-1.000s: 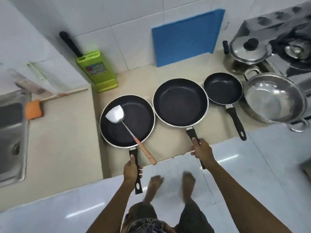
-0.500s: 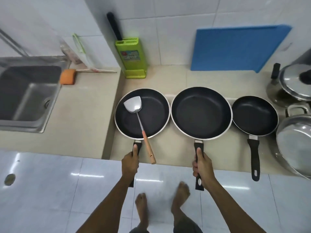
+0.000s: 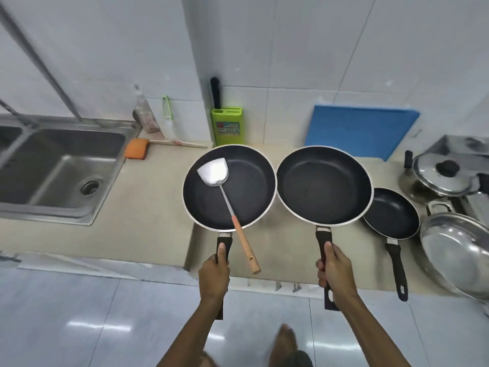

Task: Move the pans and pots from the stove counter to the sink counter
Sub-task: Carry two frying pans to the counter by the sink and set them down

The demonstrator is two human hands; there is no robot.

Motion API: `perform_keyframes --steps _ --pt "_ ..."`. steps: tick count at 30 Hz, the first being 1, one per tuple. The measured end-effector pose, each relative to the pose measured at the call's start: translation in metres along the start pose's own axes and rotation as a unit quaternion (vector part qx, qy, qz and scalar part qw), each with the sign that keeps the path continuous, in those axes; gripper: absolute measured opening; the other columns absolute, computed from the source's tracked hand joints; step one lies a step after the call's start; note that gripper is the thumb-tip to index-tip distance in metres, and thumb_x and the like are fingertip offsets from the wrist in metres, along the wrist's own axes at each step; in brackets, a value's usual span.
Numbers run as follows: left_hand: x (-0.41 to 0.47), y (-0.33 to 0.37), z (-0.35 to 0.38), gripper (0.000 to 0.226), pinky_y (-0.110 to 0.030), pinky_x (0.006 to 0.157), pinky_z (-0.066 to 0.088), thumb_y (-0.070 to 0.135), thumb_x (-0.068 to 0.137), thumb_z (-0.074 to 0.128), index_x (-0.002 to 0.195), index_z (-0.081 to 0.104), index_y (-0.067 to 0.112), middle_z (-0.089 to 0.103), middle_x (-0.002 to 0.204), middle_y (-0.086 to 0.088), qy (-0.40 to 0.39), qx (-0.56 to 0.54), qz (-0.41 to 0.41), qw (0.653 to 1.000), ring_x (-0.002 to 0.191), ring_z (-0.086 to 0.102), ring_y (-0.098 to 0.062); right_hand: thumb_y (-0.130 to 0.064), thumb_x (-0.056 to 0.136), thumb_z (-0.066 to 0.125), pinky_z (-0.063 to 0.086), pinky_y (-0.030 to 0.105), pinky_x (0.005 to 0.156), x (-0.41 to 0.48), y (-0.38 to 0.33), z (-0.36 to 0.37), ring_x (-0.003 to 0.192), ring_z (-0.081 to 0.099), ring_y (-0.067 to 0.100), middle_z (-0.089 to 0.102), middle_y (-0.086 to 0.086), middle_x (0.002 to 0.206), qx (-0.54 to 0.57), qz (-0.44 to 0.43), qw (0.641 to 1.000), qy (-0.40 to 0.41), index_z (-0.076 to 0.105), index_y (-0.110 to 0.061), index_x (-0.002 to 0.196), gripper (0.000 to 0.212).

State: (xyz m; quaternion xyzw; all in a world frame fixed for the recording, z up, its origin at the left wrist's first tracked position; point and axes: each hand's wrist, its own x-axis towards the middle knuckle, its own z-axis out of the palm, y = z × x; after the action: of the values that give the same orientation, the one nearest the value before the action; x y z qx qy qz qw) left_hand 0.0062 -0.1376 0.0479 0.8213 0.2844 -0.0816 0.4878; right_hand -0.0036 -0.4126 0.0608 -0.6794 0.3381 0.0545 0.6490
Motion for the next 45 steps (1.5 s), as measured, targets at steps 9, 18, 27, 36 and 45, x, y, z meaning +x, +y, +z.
perform_keyframes --steps 9,18,27,36,45 --pt "0.031 -0.045 -0.167 0.070 -0.033 0.051 0.048 0.057 0.102 0.031 0.066 0.063 0.006 0.065 0.064 -0.010 0.054 -0.019 0.015 0.998 0.061 0.064 -0.029 -0.035 0.111 0.043 0.033 0.025 0.036 -0.090 -0.046 0.116 0.039 0.037 0.012 0.053 0.005 0.061 -0.018 -0.110 0.993 -0.033 0.063 -0.027 0.128 0.027" --pt "0.044 -0.130 -0.364 0.067 -0.023 0.039 0.042 0.058 0.101 0.032 0.070 0.064 0.007 0.063 0.062 -0.006 0.188 -0.026 -0.052 0.980 0.054 0.060 -0.019 -0.029 0.111 0.042 0.031 0.025 0.035 -0.157 -0.053 0.325 0.038 0.035 0.011 0.050 0.005 0.063 -0.058 -0.132 0.971 -0.192 0.063 -0.026 0.127 0.027" --pt "0.073 -0.208 -0.526 0.059 -0.024 0.047 0.045 0.053 0.103 0.034 0.079 0.064 0.008 0.067 0.071 -0.011 0.318 -0.100 -0.161 0.929 0.060 0.063 -0.023 -0.024 0.112 0.039 0.032 0.023 0.035 -0.220 -0.064 0.553 0.038 0.036 0.010 0.048 0.009 0.070 -0.139 -0.129 0.916 -0.354 0.060 -0.018 0.123 0.025" --pt "0.159 -0.276 -0.688 0.058 -0.024 0.048 0.043 0.051 0.104 0.034 0.080 0.064 0.007 0.066 0.072 -0.010 0.409 -0.135 -0.232 0.872 0.063 0.062 -0.024 -0.030 0.111 0.041 0.034 0.024 0.037 -0.263 -0.065 0.814 0.039 0.038 0.009 0.049 0.006 0.069 -0.194 -0.131 0.864 -0.446 0.061 -0.023 0.122 0.023" --pt "0.255 -0.333 -0.854 0.062 -0.025 0.046 0.044 0.049 0.104 0.033 0.078 0.065 0.004 0.064 0.065 -0.010 0.446 -0.163 -0.280 0.834 0.056 0.059 -0.022 -0.025 0.111 0.042 0.032 0.022 0.035 -0.313 -0.083 1.052 0.036 0.036 0.010 0.047 0.008 0.067 -0.232 -0.111 0.830 -0.494 0.063 -0.025 0.115 0.021"
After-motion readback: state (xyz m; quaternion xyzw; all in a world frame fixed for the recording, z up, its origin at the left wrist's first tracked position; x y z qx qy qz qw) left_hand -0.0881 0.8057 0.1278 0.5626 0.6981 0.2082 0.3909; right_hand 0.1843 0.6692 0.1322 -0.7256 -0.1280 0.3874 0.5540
